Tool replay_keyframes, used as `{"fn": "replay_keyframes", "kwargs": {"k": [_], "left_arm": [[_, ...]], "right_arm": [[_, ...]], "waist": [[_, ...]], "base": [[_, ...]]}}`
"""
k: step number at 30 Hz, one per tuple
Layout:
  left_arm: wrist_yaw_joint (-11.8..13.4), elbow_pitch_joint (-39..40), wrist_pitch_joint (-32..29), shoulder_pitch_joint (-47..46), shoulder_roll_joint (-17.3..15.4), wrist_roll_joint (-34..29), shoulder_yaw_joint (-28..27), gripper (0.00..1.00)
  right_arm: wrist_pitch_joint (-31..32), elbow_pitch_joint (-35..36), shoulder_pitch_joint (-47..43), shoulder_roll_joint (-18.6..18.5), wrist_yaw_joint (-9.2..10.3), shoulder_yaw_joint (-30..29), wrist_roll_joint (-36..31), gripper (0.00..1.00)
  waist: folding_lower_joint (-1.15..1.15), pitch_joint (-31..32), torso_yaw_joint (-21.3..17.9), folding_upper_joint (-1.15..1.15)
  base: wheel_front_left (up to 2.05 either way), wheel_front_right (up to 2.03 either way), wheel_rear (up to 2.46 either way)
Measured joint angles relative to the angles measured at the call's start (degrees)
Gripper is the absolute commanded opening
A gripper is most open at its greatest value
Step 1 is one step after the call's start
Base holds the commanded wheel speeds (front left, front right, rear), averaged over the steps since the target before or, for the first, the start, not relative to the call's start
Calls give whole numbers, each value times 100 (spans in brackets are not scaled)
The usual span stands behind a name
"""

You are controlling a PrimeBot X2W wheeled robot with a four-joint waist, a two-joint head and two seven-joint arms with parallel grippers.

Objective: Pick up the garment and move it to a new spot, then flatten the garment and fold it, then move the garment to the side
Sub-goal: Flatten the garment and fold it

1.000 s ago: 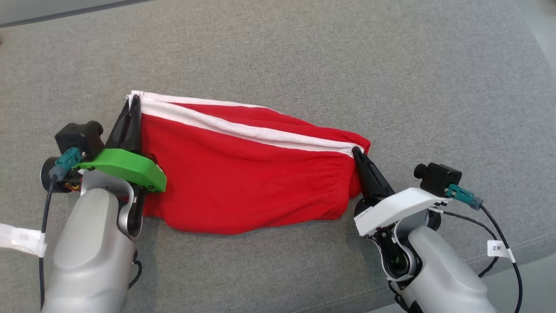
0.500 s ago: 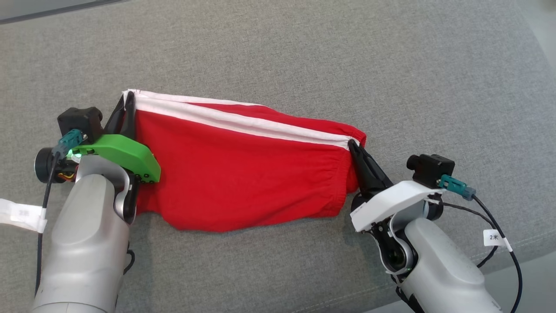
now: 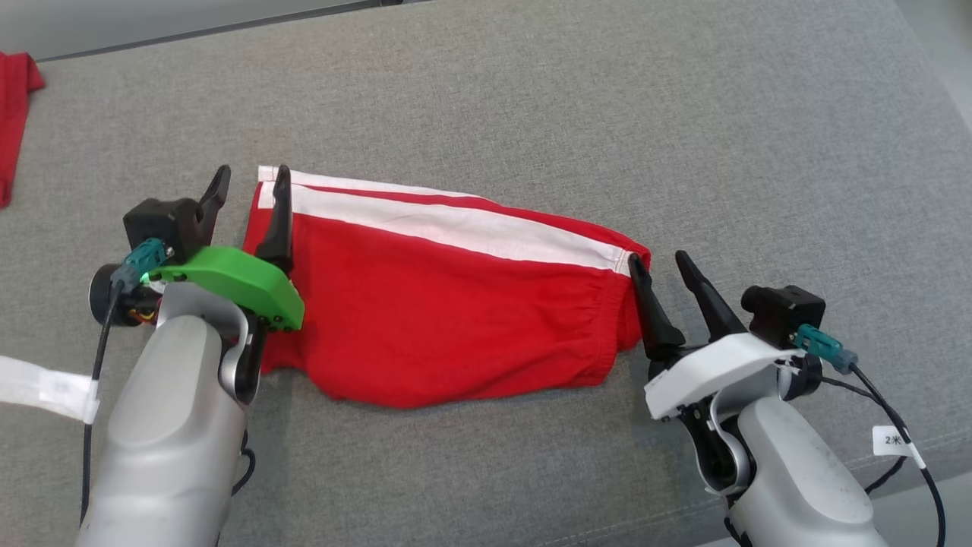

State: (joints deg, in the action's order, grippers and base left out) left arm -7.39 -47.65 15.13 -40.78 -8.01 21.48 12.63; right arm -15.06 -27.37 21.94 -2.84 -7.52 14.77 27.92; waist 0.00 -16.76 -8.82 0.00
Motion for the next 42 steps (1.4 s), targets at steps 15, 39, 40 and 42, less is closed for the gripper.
{"fn": "replay_keyframes", "kwargs": {"k": [15,39,40,42], "left_arm": [[0,152,-1173,891,-890,1568,1333,100],[0,-181,-1332,984,-1115,2609,1918,0],[0,-182,-1270,989,-1089,2629,1927,0],[0,-143,-1106,1022,-1073,2657,1939,0]], "right_arm": [[0,890,-933,3,0,-1003,-760,100],[0,1522,-1391,1,0,-1451,-680,100],[0,1506,-1405,1,0,-1464,-679,100],[0,1485,-1433,2,0,-1481,-659,100]], "waist": [[0,465,143,0],[0,631,-253,0],[0,651,-238,0],[0,700,-205,0]], "base": [[0,0,0],[0,0,0],[0,0,0],[0,0,0]]}}
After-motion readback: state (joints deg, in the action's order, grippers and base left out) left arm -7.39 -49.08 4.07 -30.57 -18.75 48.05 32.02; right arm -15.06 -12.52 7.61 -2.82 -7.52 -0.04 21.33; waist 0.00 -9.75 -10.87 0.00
